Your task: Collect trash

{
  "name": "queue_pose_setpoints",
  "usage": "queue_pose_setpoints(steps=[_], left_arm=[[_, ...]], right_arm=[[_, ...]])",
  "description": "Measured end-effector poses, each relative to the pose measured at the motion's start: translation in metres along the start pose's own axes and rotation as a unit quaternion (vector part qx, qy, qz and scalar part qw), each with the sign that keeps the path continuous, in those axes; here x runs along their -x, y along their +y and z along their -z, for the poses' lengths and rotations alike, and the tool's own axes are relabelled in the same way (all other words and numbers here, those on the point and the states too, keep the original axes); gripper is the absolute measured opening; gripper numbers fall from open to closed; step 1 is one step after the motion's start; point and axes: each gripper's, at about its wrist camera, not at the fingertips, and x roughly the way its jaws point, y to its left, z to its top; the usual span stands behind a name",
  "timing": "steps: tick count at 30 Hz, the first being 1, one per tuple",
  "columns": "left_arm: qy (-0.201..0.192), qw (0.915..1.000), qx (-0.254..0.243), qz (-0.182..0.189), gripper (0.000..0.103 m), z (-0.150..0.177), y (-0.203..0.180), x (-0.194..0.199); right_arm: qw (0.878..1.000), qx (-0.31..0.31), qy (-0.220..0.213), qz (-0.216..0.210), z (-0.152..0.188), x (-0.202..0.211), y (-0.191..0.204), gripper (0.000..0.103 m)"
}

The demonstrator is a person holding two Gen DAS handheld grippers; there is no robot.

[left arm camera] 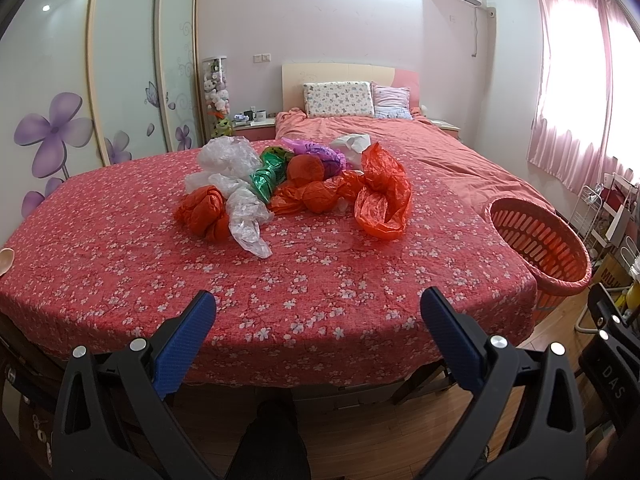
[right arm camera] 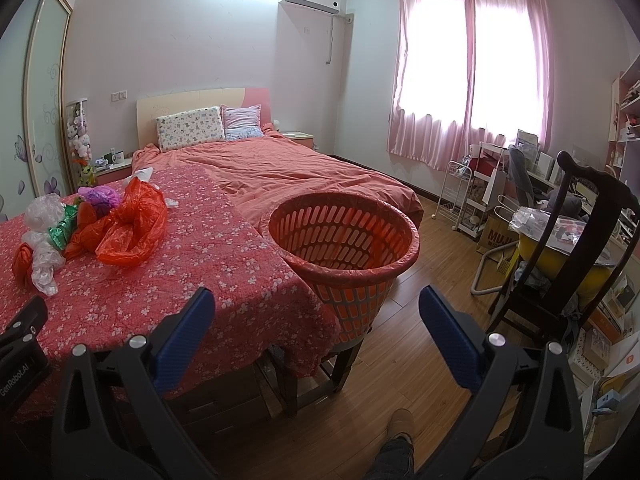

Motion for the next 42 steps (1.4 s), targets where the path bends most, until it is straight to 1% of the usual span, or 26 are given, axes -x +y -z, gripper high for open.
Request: queue_pose_setpoints(steps=[23, 28, 32, 35, 39, 42], left_arm=[[0.002, 1.0000, 0.000, 0.001, 0.101, -0.001, -0.003, 0.001], [0.006, 0.9999, -0.002, -0.012, 0.101, 0.001, -0.004, -0.007], [0.010, 0.9996, 0.004, -0.025, 0.101, -0.002, 0.007, -0.015], [0.012, 0.9991, 0.018, -0.036, 0.101, -0.006, 0.024, -0.024], [0.014, 0.9976, 0.041, -0.054, 0.101, -0.016, 0.053, -0.039], [0.015, 0.9960, 0.059, -0.065, 0.101, -0.023, 0.077, -0.052]], right_arm=[[1.000, 0.001, 0.001, 0.001, -0.001, -0.001, -0.001, 0.099], [1.000, 0.003, 0.002, 0.002, -0.001, -0.005, -0.003, 0.099], [1.000, 0.006, 0.000, -0.002, -0.003, -0.017, 0.003, 0.099], [1.000, 0.009, 0.001, -0.014, -0.014, -0.026, 0.008, 0.099], [0.999, 0.016, 0.010, -0.048, -0.028, -0.044, 0.026, 0.099], [0.997, 0.021, 0.016, -0.076, -0.039, -0.059, 0.047, 0.099]])
